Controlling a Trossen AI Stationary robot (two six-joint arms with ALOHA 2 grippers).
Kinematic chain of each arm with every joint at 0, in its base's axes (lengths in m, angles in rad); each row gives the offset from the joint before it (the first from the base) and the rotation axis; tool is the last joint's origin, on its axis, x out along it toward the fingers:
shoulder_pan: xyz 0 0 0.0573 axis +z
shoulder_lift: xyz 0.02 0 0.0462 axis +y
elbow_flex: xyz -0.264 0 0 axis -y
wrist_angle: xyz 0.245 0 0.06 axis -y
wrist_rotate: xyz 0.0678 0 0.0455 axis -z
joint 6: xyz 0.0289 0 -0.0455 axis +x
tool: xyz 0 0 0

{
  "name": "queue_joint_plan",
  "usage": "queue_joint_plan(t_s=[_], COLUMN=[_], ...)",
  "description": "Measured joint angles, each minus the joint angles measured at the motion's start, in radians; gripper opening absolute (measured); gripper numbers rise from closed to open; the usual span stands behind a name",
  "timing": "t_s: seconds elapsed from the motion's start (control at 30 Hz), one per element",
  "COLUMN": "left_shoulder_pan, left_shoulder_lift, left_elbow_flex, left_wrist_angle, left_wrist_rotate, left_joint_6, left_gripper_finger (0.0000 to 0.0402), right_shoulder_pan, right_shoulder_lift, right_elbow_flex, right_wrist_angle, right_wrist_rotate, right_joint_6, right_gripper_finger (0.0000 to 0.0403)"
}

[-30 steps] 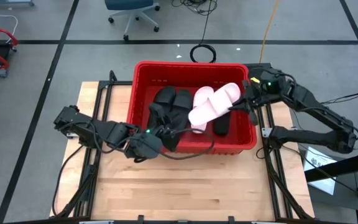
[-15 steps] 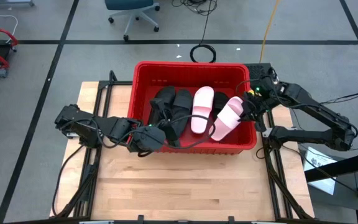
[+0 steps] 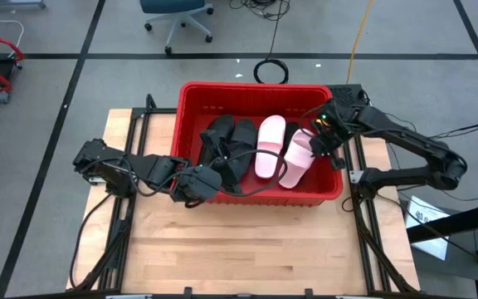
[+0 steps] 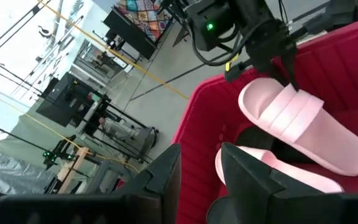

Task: Pick and place slides into bin
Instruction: Put the pink slide into the red bin

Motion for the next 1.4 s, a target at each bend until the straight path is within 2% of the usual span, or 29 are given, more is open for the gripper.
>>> queue_joint_plan(t_s=[0.13,0.33,0.77,1.03,1.4], left_shoulder_pan=[0.000,0.000,0.000,0.000,0.000], left_shoulder_lift=[0.000,0.000,0.000,0.000,0.000], left_elbow_flex=[0.000,0.000,0.000,-0.001,-0.001], left_wrist_angle=[-0.001,-0.001,-0.002,-0.002,-0.002], left_wrist_rotate=[0.000,0.000,0.000,0.001,0.045], left_joint_6=[0.000,-0.001,-0.002,-0.002,-0.001], left_gripper_finger=[0.0124,0.0124,0.0124,0.0124,0.0124], right_shoulder_pan=[-0.013,-0.050,-0.084,-0.084,-0.083], right_shoulder_lift=[0.020,0.060,0.078,0.077,0.078], right_elbow_flex=[0.000,0.000,0.000,-0.068,-0.070], right_wrist_angle=[0.030,0.060,0.093,0.143,0.157], right_wrist_rotate=[0.101,0.185,0.183,0.182,0.189], right_joint_6=[-0.015,-0.042,-0.090,-0.070,-0.056], right_gripper_finger=[0.0000,0.0000,0.0001,0.0002,0.0017])
